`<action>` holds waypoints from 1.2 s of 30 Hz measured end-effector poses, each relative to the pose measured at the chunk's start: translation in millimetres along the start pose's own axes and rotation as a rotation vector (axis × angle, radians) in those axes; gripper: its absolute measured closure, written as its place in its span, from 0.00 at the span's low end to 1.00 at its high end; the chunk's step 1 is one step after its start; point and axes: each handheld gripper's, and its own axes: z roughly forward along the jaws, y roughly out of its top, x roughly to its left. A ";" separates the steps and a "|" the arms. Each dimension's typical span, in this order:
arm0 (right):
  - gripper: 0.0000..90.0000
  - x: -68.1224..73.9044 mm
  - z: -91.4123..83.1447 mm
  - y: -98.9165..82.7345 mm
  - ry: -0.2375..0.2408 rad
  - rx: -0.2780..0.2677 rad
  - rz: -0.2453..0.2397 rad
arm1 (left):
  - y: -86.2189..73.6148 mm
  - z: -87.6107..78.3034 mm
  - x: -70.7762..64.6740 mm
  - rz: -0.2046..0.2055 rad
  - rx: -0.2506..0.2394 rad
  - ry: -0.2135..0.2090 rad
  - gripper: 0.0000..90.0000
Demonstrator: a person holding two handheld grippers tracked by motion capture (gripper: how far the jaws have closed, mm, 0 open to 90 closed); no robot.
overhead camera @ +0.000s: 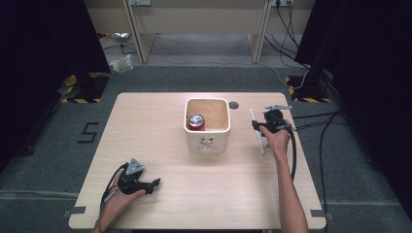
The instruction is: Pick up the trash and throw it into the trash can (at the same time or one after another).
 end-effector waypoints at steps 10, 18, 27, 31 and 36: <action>0.40 -4.9 10.4 -6.9 -0.012 0.015 0.021 | 0.0 0.0 0.0 0.000 0.000 0.000 0.15; 0.44 -7.5 17.5 -13.9 -0.015 0.037 0.025 | 0.0 0.0 0.0 0.000 0.000 0.000 0.15; 0.51 -3.0 23.2 -16.3 -0.018 0.065 -0.010 | -0.1 0.1 -0.1 0.000 -0.001 0.001 0.15; 0.56 -2.4 26.3 -19.1 -0.023 0.083 -0.020 | -0.1 0.0 0.0 0.000 0.000 0.000 0.15; 0.61 -2.8 27.4 -21.6 -0.025 0.092 -0.024 | 0.0 0.0 -0.1 0.000 0.000 0.000 0.15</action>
